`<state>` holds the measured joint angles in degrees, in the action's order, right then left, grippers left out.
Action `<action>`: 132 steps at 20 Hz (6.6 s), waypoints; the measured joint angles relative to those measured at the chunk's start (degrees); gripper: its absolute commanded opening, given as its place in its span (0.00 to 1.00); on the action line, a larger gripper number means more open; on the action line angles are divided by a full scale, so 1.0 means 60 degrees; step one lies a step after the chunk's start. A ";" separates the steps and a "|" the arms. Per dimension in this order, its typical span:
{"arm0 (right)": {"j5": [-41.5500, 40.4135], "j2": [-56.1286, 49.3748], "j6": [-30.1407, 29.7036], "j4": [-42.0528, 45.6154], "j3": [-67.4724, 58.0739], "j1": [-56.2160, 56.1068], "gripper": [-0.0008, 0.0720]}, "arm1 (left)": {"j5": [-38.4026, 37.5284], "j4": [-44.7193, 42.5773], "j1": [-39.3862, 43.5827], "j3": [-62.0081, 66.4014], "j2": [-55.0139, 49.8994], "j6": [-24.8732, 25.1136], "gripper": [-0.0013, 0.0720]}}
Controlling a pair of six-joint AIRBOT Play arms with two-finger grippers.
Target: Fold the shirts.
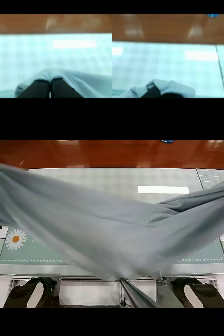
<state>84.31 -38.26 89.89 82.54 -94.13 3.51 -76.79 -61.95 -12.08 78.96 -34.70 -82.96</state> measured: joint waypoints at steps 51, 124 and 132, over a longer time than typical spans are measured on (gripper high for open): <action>-0.2514 -0.8087 -0.0856 -0.2444 0.3173 0.0692 0.04 | 0.4084 0.4237 0.6131 -0.9300 -0.4790 -0.1497 0.71; -0.4666 -0.5829 -0.1049 -0.3249 0.3654 0.0390 0.04 | 0.5628 0.4586 0.0164 -0.1191 -0.6543 0.4269 0.04; -0.5526 -1.1242 -0.1053 -0.4823 -0.0197 0.0175 0.58 | 0.6215 0.4597 0.0499 0.0153 -0.9850 0.3949 0.71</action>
<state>51.16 -105.71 83.57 53.60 -95.31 4.56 -39.51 -34.37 -9.08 79.88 -93.80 -59.27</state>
